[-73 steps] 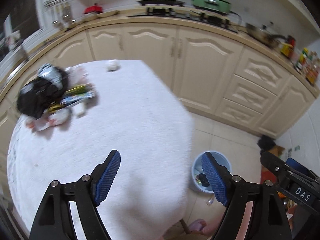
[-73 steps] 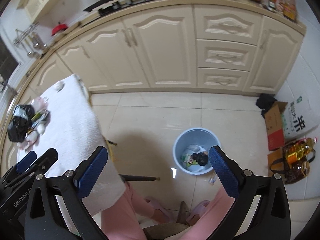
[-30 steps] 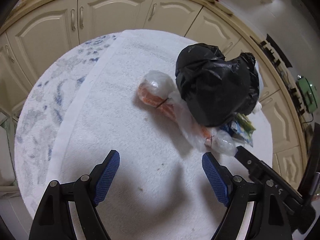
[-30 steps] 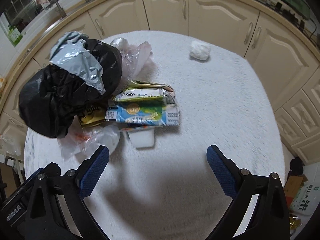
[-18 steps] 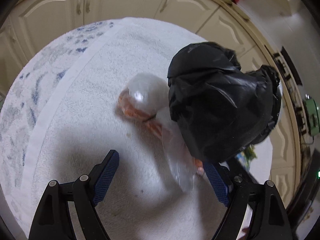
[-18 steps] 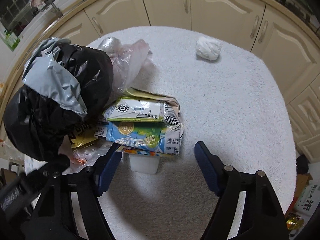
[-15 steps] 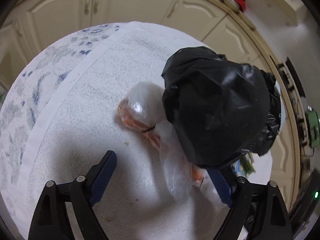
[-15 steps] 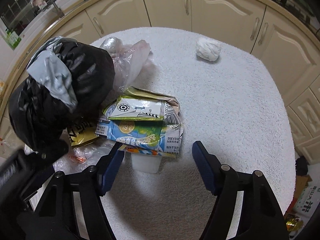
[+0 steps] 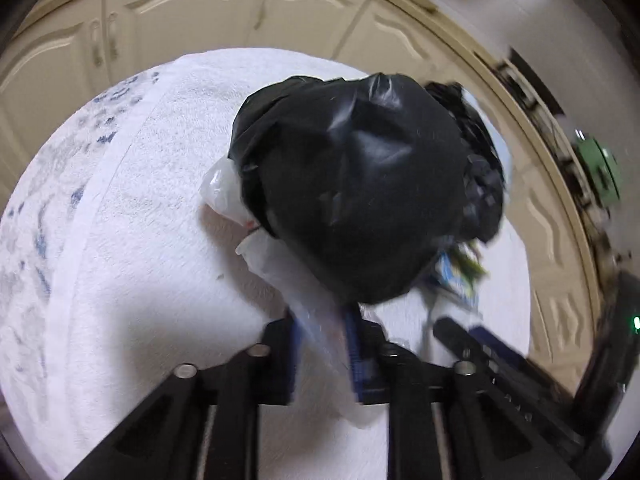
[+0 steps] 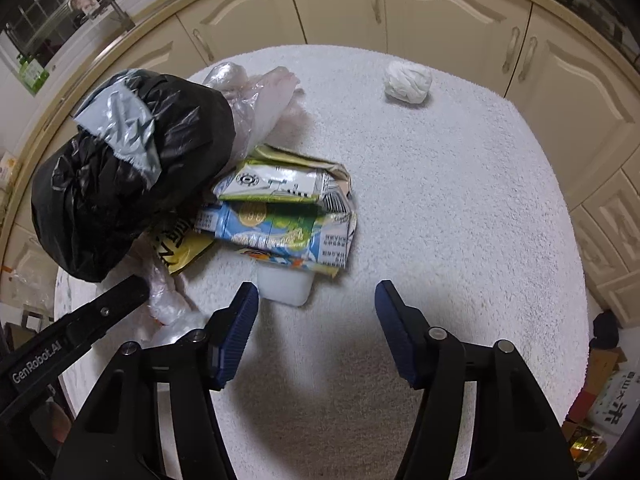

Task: Collect trash
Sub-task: 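Grasp the clear bag with orange contents with the left gripper while the right gripper grasps the yogurt cup, then lift both items and carry them over the blue bin, then open both grippers over the blue bin to drop the items, then move both tools back over the table toward the black bag, then grasp the black plastic bag with the right gripper while the left gripper grasps the yellow wrapper, then lift the black bag and yellow wrapper and carry them over the blue bin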

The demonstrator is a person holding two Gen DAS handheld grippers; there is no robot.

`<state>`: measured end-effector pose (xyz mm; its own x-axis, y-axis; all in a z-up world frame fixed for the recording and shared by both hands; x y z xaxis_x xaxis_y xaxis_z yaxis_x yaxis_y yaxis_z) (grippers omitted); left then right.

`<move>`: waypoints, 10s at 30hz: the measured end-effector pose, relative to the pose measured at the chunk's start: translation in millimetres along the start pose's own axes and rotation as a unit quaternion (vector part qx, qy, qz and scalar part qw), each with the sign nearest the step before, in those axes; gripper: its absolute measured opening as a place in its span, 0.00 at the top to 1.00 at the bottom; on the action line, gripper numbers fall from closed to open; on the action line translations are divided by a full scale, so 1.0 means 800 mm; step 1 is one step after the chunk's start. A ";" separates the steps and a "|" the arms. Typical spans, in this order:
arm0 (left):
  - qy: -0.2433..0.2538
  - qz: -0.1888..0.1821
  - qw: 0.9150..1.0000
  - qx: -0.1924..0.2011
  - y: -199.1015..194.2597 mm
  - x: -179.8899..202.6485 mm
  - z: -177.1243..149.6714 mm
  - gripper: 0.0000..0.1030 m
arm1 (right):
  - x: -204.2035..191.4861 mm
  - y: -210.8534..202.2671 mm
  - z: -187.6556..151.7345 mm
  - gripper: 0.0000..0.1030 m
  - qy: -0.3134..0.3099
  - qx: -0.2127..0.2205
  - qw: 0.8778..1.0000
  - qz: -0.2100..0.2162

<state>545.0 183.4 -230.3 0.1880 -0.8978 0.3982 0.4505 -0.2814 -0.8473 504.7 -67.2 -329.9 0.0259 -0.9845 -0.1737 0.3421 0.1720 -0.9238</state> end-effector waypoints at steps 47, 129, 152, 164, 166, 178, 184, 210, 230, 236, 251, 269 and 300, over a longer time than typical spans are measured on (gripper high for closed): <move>0.030 0.082 0.996 0.007 -0.009 -0.020 -0.042 0.47 | -0.020 0.011 0.014 0.59 -0.010 0.020 1.000 0.016; 0.445 -0.059 0.891 -0.060 0.073 0.472 -0.366 0.74 | 0.471 -0.239 -0.285 0.59 0.328 0.122 0.930 -0.112; 0.447 0.005 0.891 -0.082 0.205 0.552 -0.346 0.28 | 0.517 -0.195 -0.295 0.59 0.359 0.081 0.924 -0.109; 0.428 0.031 0.900 -0.072 0.182 0.506 -0.335 0.28 | 0.490 -0.189 -0.267 0.12 0.369 0.092 0.920 -0.098; 0.424 0.027 0.902 -0.075 0.180 0.504 -0.336 0.28 | 0.489 -0.193 -0.267 0.11 0.366 0.095 0.918 -0.118; 0.415 0.016 0.906 -0.085 0.174 0.485 -0.317 0.28 | 0.482 -0.200 -0.270 0.11 0.361 0.079 0.919 -0.137; 0.407 0.025 0.911 -0.070 0.157 0.475 -0.313 0.28 | 0.471 -0.213 -0.267 0.11 0.354 0.085 0.920 -0.142; 0.299 0.005 0.954 0.029 -0.047 0.301 -0.277 0.27 | 0.297 -0.264 -0.213 0.08 0.217 0.155 0.950 -0.165; 0.153 0.085 0.980 0.092 -0.168 0.072 -0.216 0.19 | 0.067 -0.182 -0.119 0.02 0.041 0.135 0.986 -0.083; 0.114 0.090 0.985 0.095 -0.180 0.027 -0.193 0.19 | 0.014 -0.138 -0.089 0.02 -0.002 0.100 0.994 -0.048; 0.075 0.084 0.992 0.052 -0.132 -0.022 -0.101 0.19 | -0.055 -0.023 -0.012 0.02 -0.084 0.035 0.993 -0.080; 0.100 0.069 0.993 -0.003 -0.024 0.038 -0.015 0.12 | -0.001 -0.088 0.012 0.39 -0.009 0.121 0.993 -0.001; 0.152 0.083 0.984 0.033 -0.019 0.070 -0.042 0.37 | 0.039 -0.092 0.000 0.39 0.026 0.113 0.993 -0.013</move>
<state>519.6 126.3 -206.9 -0.0024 -0.9922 0.1246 0.4937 -0.1095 -0.8627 480.5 -110.7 -267.4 -0.0314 -0.9842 -0.1741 0.5442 0.1293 -0.8289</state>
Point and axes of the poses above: each gripper's, at about its wrist camera, not at the fingertips, and y roughly the way its jaws point, x to its right, z to its top, the point moved 5 cm from there along y, roughly the way its jaws point, and after that the axes turned 2 degrees about x, right-handed, at the moved point
